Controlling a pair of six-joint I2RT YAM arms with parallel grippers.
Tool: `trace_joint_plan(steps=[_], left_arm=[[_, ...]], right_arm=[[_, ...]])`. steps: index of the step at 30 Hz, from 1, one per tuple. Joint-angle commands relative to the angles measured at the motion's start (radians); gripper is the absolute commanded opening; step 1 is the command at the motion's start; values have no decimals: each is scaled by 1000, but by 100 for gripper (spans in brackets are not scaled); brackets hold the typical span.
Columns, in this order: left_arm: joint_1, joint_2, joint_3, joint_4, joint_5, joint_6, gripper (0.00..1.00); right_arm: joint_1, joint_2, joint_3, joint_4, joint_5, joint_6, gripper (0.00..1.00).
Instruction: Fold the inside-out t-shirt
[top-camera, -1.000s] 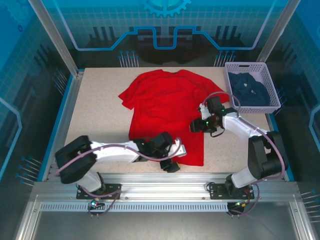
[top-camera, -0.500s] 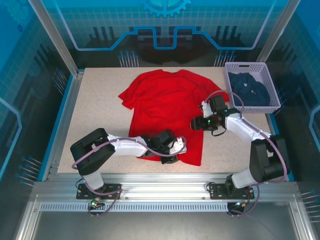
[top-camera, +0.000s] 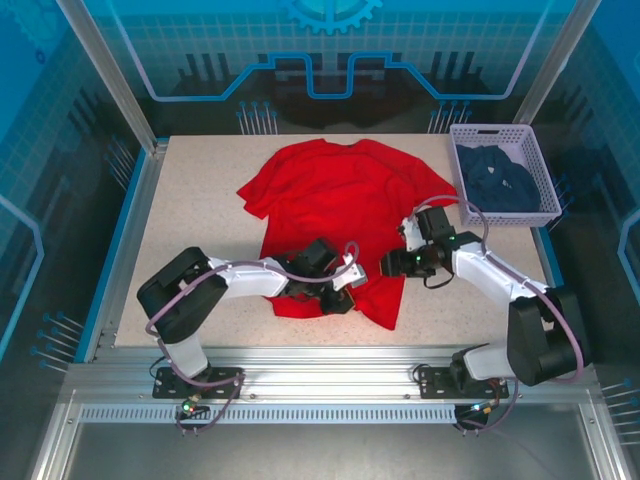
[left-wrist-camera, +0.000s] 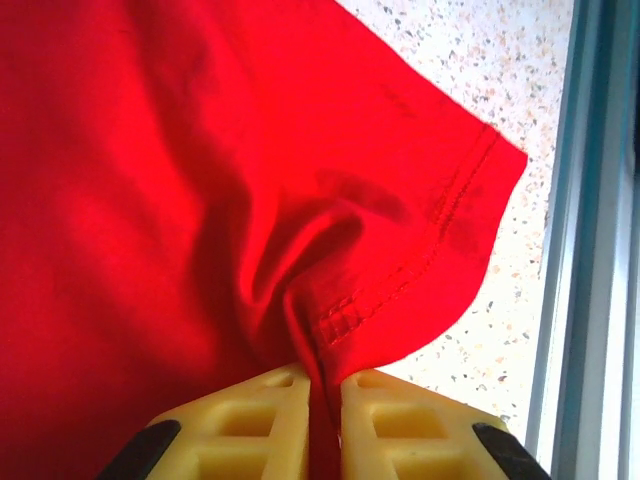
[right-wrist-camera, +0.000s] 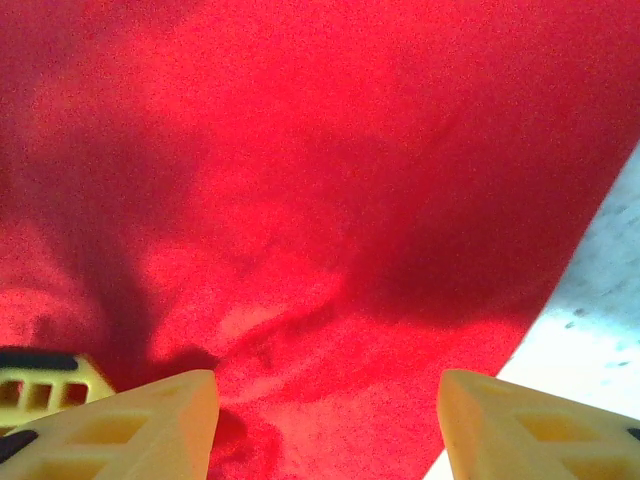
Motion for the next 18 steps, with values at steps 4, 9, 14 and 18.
trace_joint_plan(steps=[4, 9, 14, 18], left_arm=[[30, -14, 19, 16, 132, -49, 19], [53, 4, 15, -3, 141, -40, 26], [61, -9, 4, -53, 100, -3, 33], [60, 2, 0, -60, 89, 14, 28]], right_arm=[[69, 3, -56, 29, -52, 55, 61], [81, 13, -51, 19, -41, 46, 61], [83, 21, -36, 13, -42, 43, 61], [82, 32, -25, 13, -40, 39, 60]])
